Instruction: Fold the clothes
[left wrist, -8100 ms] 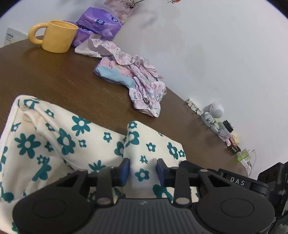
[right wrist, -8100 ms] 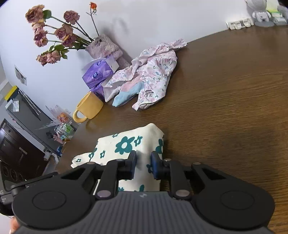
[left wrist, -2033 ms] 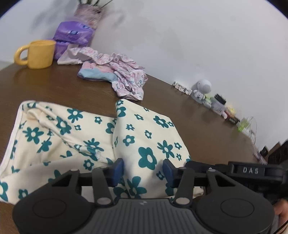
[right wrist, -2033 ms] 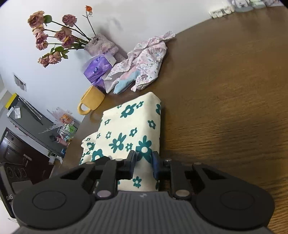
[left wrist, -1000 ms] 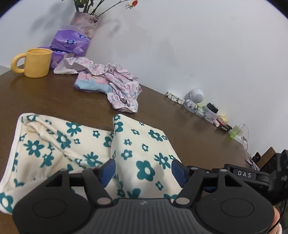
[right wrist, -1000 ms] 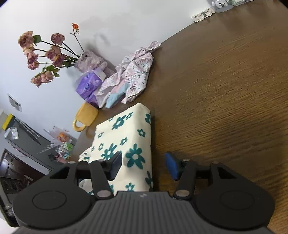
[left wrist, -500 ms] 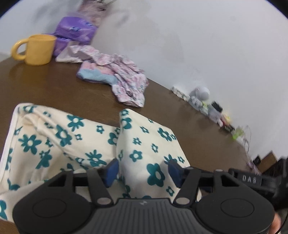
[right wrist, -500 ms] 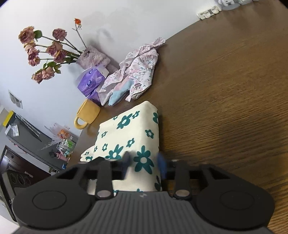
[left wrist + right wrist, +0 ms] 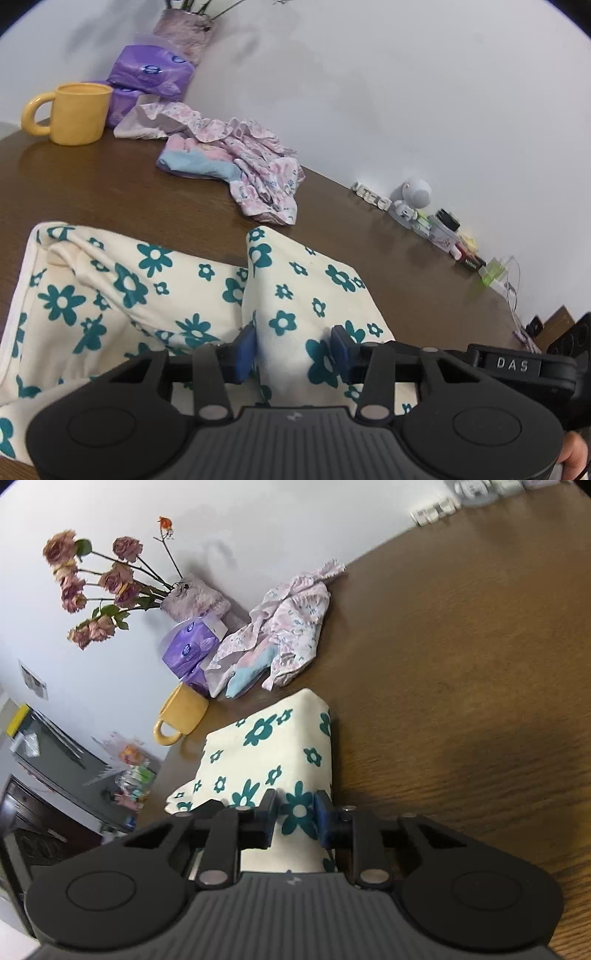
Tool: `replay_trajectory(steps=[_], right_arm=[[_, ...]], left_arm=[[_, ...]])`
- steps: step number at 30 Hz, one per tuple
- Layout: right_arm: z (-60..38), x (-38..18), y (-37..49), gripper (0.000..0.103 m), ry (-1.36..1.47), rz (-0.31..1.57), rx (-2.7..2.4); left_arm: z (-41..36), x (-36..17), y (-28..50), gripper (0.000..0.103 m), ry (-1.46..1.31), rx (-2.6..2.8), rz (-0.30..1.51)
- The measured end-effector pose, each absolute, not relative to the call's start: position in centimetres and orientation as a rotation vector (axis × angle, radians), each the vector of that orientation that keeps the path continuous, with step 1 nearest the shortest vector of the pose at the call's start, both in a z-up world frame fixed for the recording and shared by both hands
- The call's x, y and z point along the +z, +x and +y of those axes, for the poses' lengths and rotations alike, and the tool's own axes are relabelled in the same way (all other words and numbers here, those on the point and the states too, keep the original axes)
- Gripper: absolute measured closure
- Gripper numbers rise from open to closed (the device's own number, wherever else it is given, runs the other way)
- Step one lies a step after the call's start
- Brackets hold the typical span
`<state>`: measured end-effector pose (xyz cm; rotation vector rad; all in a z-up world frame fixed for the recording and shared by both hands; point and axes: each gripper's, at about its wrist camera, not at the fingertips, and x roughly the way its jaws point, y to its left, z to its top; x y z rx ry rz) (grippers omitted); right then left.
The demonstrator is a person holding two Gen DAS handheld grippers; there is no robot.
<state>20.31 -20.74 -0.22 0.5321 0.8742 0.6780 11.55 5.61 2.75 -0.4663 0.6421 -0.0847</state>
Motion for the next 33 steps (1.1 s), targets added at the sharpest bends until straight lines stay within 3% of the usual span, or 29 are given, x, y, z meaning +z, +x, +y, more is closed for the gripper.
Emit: replay_trajectory(steps=[1, 2, 4, 5, 6, 8, 9, 11, 12, 15, 16, 17, 18, 19, 22, 24, 25, 28, 29, 30, 31, 32, 33], right_arm=[[-20.7, -0.2, 20.5, 0.071, 0.537, 0.875, 0.679], [-20.7, -0.1, 20.7, 0.063, 0.544, 0.880, 0.682], [-20.6, 0.1, 21.3, 0.063, 0.537, 0.880, 0.678], [-20.4, 0.3, 21.4, 0.064, 0.512, 0.873, 0.676], [-20.1, 0.4, 21.6, 0.077, 0.490, 0.870, 0.679], [-19.4, 0.6, 21.7, 0.078, 0.448, 0.882, 0.697], [-19.2, 0.8, 21.6, 0.075, 0.425, 0.875, 0.698], [-19.3, 1.0, 22.1, 0.064, 0.427, 0.879, 0.708], [-19.3, 1.2, 22.4, 0.061, 0.432, 0.880, 0.710], [-19.3, 1.8, 23.4, 0.061, 0.414, 0.860, 0.692], [-19.2, 1.9, 23.7, 0.061, 0.404, 0.860, 0.689], [-19.0, 1.8, 24.1, 0.062, 0.398, 0.865, 0.690], [-18.8, 1.6, 24.4, 0.075, 0.400, 0.878, 0.700], [-18.6, 1.4, 24.6, 0.080, 0.400, 0.887, 0.707], [-18.3, 1.0, 24.9, 0.078, 0.403, 0.898, 0.725], [-18.6, 1.2, 25.3, 0.068, 0.421, 0.896, 0.726], [-18.6, 1.2, 25.7, 0.059, 0.432, 0.896, 0.722], [-18.4, 1.3, 26.6, 0.059, 0.441, 0.897, 0.702], [-18.2, 1.2, 26.9, 0.061, 0.437, 0.903, 0.698], [-18.0, 1.1, 27.1, 0.073, 0.432, 0.908, 0.695], [-17.7, 1.0, 27.3, 0.079, 0.427, 0.913, 0.694], [-17.5, 0.9, 27.4, 0.080, 0.421, 0.917, 0.700], [-17.2, 0.9, 27.4, 0.080, 0.410, 0.916, 0.704]], left_arm=[[5.8, 2.7, 11.6, 0.039, -0.481, -0.075, 0.645], [6.0, 2.7, 11.6, 0.035, -0.498, -0.055, 0.645], [6.1, 2.7, 11.7, 0.044, -0.498, -0.059, 0.642], [6.0, 2.6, 11.8, 0.062, -0.489, -0.078, 0.645], [5.9, 2.7, 11.8, 0.064, -0.482, -0.083, 0.645], [5.7, 2.7, 11.9, 0.063, -0.470, -0.092, 0.647], [5.6, 2.7, 11.9, 0.061, -0.464, -0.097, 0.648], [6.2, 2.9, 12.1, 0.040, -0.495, -0.076, 0.645], [6.5, 3.0, 12.3, 0.037, -0.500, -0.063, 0.638], [7.1, 3.4, 12.8, 0.038, -0.503, -0.030, 0.618], [7.1, 3.5, 13.2, 0.041, -0.494, -0.035, 0.619], [7.1, 3.5, 13.5, 0.058, -0.484, -0.040, 0.621], [7.1, 3.5, 13.8, 0.070, -0.475, -0.046, 0.622], [7.0, 3.4, 14.1, 0.084, -0.480, -0.074, 0.636], [7.3, 3.5, 14.3, 0.080, -0.489, -0.077, 0.633], [7.9, 3.6, 14.6, 0.057, -0.531, -0.070, 0.628], [8.2, 3.6, 14.9, 0.040, -0.546, -0.053, 0.629], [8.7, 3.6, 16.3, 0.037, -0.565, -0.013, 0.635], [8.9, 3.4, 16.9, 0.040, -0.572, -0.003, 0.640], [9.1, 3.2, 17.5, 0.041, -0.590, 0.009, 0.649], [9.3, 2.9, 17.9, 0.052, -0.610, 0.010, 0.652], [9.6, 2.5, 18.4, 0.073, -0.633, -0.005, 0.659], [9.9, 2.1, 18.9, 0.080, -0.660, -0.034, 0.676]])
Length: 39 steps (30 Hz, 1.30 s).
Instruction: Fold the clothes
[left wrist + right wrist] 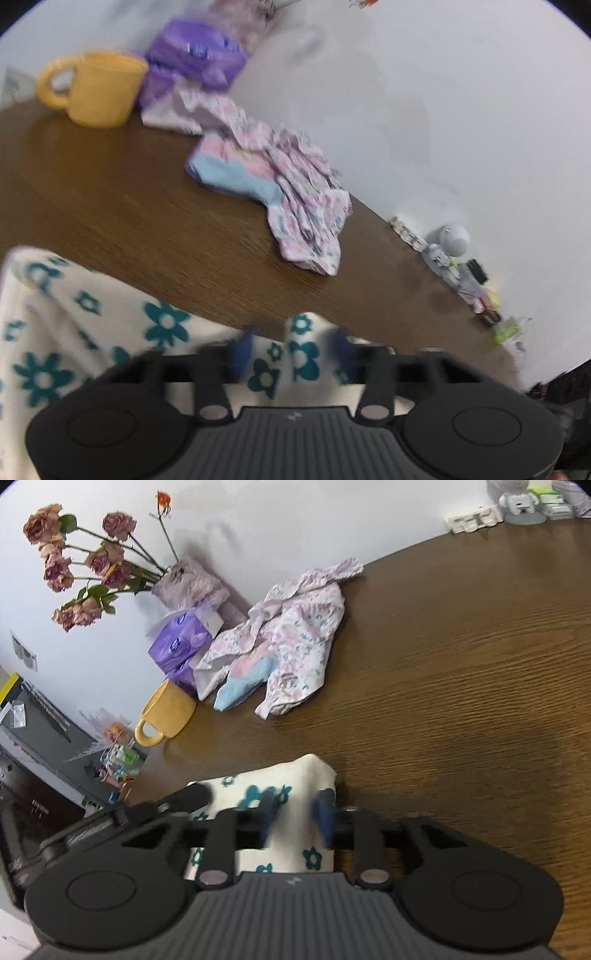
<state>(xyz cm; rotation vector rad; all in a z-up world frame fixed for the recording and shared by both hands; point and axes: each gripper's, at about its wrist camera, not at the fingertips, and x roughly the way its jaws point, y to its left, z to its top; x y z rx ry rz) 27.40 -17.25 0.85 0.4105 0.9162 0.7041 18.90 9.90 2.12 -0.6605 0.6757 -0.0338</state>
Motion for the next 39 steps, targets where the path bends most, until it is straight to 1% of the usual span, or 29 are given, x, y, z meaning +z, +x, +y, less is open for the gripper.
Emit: replay_trajectory(steps=[1, 2, 3, 4, 5, 6, 7, 8, 9, 10, 11, 12, 14, 16, 19, 22, 24, 25, 26, 27, 28, 29, 32, 36, 37, 38, 39], right_arm=[[-17.1, 1.0, 27.4, 0.080, 0.396, 0.910, 0.708], [-17.1, 1.1, 27.5, 0.079, 0.394, 0.908, 0.713], [-17.2, 1.2, 27.6, 0.073, 0.398, 0.909, 0.717], [-17.3, 1.1, 27.9, 0.067, 0.415, 0.916, 0.720], [-17.4, 1.0, 28.2, 0.062, 0.425, 0.922, 0.719], [-17.3, 0.8, 28.4, 0.067, 0.423, 0.927, 0.712], [-17.2, 0.6, 28.6, 0.072, 0.416, 0.932, 0.707], [-17.0, 0.4, 28.5, 0.074, 0.404, 0.937, 0.709], [-16.9, 0.3, 28.5, 0.073, 0.403, 0.938, 0.715], [-17.0, 0.3, 28.4, 0.072, 0.409, 0.935, 0.716], [-17.2, 0.3, 28.5, 0.067, 0.421, 0.936, 0.717], [-17.5, 0.3, 28.5, 0.060, 0.435, 0.938, 0.719], [-18.1, 0.3, 28.1, 0.059, 0.440, 0.940, 0.717], [-18.7, 0.3, 27.5, 0.059, 0.434, 0.939, 0.711], [-19.5, 0.4, 26.4, 0.059, 0.451, 0.938, 0.717], [-19.8, 0.6, 25.4, 0.059, 0.455, 0.934, 0.732], [-19.7, 0.5, 24.9, 0.060, 0.450, 0.943, 0.737], [-19.7, 0.4, 24.7, 0.060, 0.450, 0.950, 0.739], [-19.7, 0.3, 24.5, 0.066, 0.454, 0.958, 0.738], [-19.7, 0.1, 24.3, 0.070, 0.459, 0.964, 0.739], [-19.7, 0.0, 24.2, 0.072, 0.463, 0.962, 0.738], [-19.6, 0.0, 24.0, 0.077, 0.463, 0.956, 0.735], [-19.5, 0.0, 23.8, 0.079, 0.463, 0.949, 0.741], [-19.2, 0.1, 23.5, 0.079, 0.450, 0.937, 0.744], [-19.2, 0.1, 23.5, 0.077, 0.448, 0.934, 0.745], [-19.3, 0.1, 23.5, 0.073, 0.449, 0.930, 0.748], [-19.4, 0.2, 23.5, 0.068, 0.449, 0.925, 0.750]], left_arm=[[10.0, 1.9, 19.0, 0.082, -0.673, -0.040, 0.678], [10.0, 1.8, 19.1, 0.080, -0.684, -0.046, 0.679], [10.0, 1.9, 19.1, 0.076, -0.681, -0.031, 0.670], [10.0, 1.9, 19.0, 0.061, -0.678, -0.015, 0.660], [10.0, 2.0, 19.0, 0.053, -0.675, 0.000, 0.650], [10.0, 2.1, 19.1, 0.058, -0.664, -0.002, 0.644], [9.9, 2.1, 19.2, 0.069, -0.652, -0.005, 0.639], [9.9, 2.0, 19.1, 0.069, -0.660, -0.009, 0.640], [10.0, 1.9, 19.1, 0.065, -0.668, -0.014, 0.640], [10.1, 1.8, 18.9, 0.051, -0.689, -0.015, 0.645], [10.3, 1.7, 18.5, 0.040, -0.705, -0.009, 0.649], [10.3, 1.8, 17.7, 0.039, -0.712, -0.007, 0.639], [10.2, 2.3, 15.9, 0.037, -0.709, -0.012, 0.613], [9.7, 2.9, 14.2, 0.037, -0.670, -0.025, 0.587], [8.6, 3.5, 12.4, 0.040, -0.608, -0.033, 0.574], [7.8, 3.2, 12.0, 0.049, -0.593, -0.061, 0.591], [7.3, 2.7, 12.1, 0.051, -0.591, -0.073, 0.610], [7.1, 2.5, 12.2, 0.055, -0.590, -0.079, 0.619], [6.9, 2.3, 12.3, 0.058, -0.589, -0.085, 0.629], [6.6, 2.1, 12.3, 0.059, -0.576, -0.078, 0.624], [6.4, 2.1, 12.2, 0.061, -0.564, -0.076, 0.617], [6.1, 2.1, 12.1, 0.064, -0.551, -0.074, 0.610], [5.6, 2.1, 12.0, 0.067, -0.528, -0.073, 0.602], [5.2, 2.1, 11.9, 0.069, -0.514, -0.066, 0.596], [5.1, 2.2, 11.9, 0.066, -0.508, -0.064, 0.595], [5.1, 2.2, 11.8, 0.060, -0.510, -0.059, 0.595], [5.1, 2.2, 11.8, 0.055, -0.514, -0.055, 0.600]])
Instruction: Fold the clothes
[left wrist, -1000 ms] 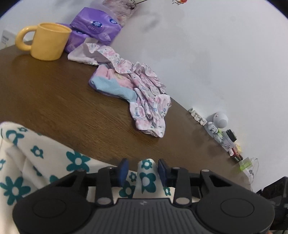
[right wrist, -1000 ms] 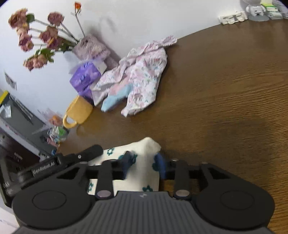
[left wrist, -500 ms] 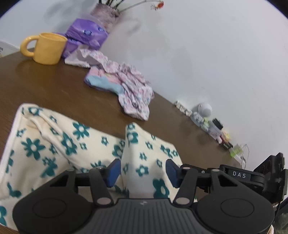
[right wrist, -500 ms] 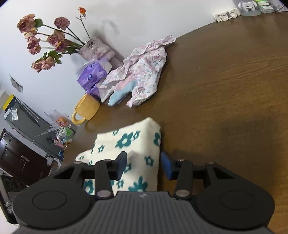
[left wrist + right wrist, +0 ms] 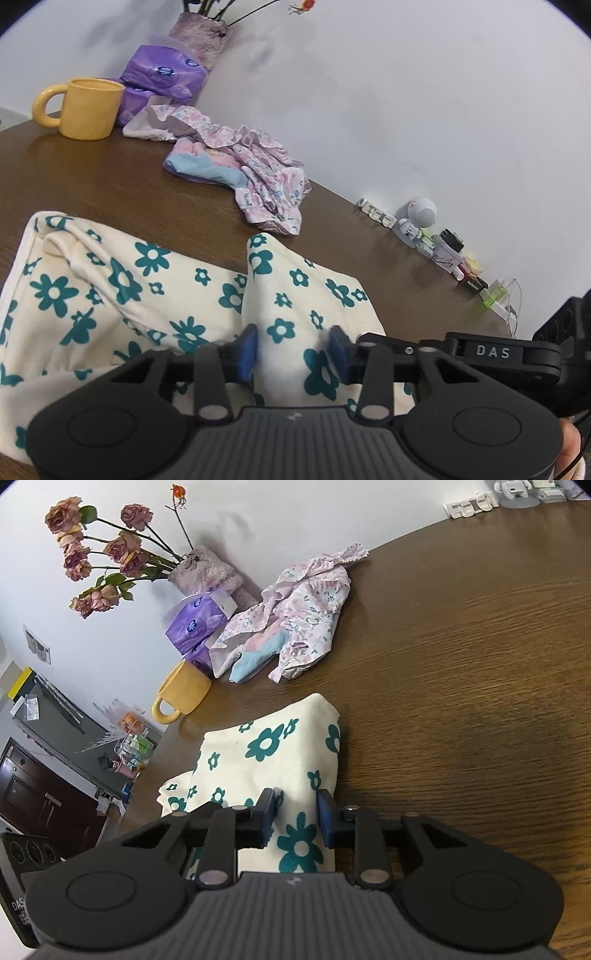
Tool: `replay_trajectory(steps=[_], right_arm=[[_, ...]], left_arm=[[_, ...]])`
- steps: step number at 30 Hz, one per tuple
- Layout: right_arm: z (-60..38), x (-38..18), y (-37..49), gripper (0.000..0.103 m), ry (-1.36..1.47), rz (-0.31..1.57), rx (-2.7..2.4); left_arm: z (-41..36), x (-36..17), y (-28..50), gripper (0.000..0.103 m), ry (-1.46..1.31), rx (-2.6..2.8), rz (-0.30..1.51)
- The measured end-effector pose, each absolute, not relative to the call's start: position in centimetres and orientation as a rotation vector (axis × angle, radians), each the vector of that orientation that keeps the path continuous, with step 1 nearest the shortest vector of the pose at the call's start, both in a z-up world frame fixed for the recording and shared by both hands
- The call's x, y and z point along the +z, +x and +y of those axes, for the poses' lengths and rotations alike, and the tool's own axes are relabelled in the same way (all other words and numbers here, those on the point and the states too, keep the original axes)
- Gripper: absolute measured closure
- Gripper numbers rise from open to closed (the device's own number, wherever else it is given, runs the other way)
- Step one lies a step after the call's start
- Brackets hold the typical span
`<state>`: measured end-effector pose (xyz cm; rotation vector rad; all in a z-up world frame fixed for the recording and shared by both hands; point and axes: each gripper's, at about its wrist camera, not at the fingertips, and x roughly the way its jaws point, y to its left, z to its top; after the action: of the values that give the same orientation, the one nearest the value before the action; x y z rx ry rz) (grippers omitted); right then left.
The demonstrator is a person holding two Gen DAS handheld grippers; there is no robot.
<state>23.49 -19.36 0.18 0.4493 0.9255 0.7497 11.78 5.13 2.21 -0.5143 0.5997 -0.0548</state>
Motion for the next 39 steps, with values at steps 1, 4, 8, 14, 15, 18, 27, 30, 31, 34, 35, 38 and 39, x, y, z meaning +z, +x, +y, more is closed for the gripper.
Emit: replay_trajectory(steps=[1, 4, 8, 14, 15, 18, 27, 30, 31, 34, 35, 38, 39], right_arm=[[-19.5, 0.2, 23.5, 0.064, 0.451, 0.921, 0.753], [-20.3, 0.3, 23.2, 0.039, 0.468, 0.892, 0.765], [-21.7, 0.6, 22.8, 0.017, 0.492, 0.841, 0.776], [-22.8, 1.4, 22.4, 0.000, 0.514, 0.780, 0.788], [-22.7, 1.4, 22.4, 0.000, 0.512, 0.785, 0.797], [-22.2, 1.3, 22.2, 0.000, 0.492, 0.791, 0.810], [-22.1, 2.1, 20.3, 0.000, 0.420, 0.723, 0.840], [-22.7, 2.9, 18.4, 0.000, 0.352, 0.684, 0.889], [-22.9, 3.2, 17.5, 0.000, 0.302, 0.656, 0.882], [-22.9, 3.9, 14.7, 0.000, 0.139, 0.569, 0.837], [-22.8, 4.0, 13.9, 0.000, 0.092, 0.547, 0.819], [-22.1, 4.0, 11.9, 0.000, -0.043, 0.494, 0.798], [-21.8, 3.9, 11.6, 0.000, -0.072, 0.492, 0.797]], left_arm=[[5.2, 2.3, 11.7, 0.047, -0.517, -0.057, 0.605], [5.3, 2.5, 11.4, 0.033, -0.520, -0.070, 0.608], [5.6, 3.0, 10.5, 0.020, -0.485, -0.059, 0.590], [5.8, 4.2, 9.2, 0.008, -0.430, -0.043, 0.563], [5.7, 4.4, 9.0, 0.007, -0.420, -0.044, 0.547], [5.3, 5.0, 8.4, 0.003, -0.394, -0.031, 0.510], [5.3, 5.3, 7.8, 0.002, -0.377, -0.041, 0.532], [5.5, 5.2, 6.8, 0.003, -0.375, -0.102, 0.545], [5.5, 5.3, 6.3, 0.003, -0.363, -0.117, 0.548], [4.7, 5.2, 4.9, 0.003, -0.269, -0.140, 0.552], [4.3, 5.1, 4.5, 0.003, -0.231, -0.138, 0.555], [3.4, 4.4, 4.0, 0.004, -0.185, -0.131, 0.571], [3.2, 4.2, 4.0, 0.004, -0.181, -0.130, 0.573]])
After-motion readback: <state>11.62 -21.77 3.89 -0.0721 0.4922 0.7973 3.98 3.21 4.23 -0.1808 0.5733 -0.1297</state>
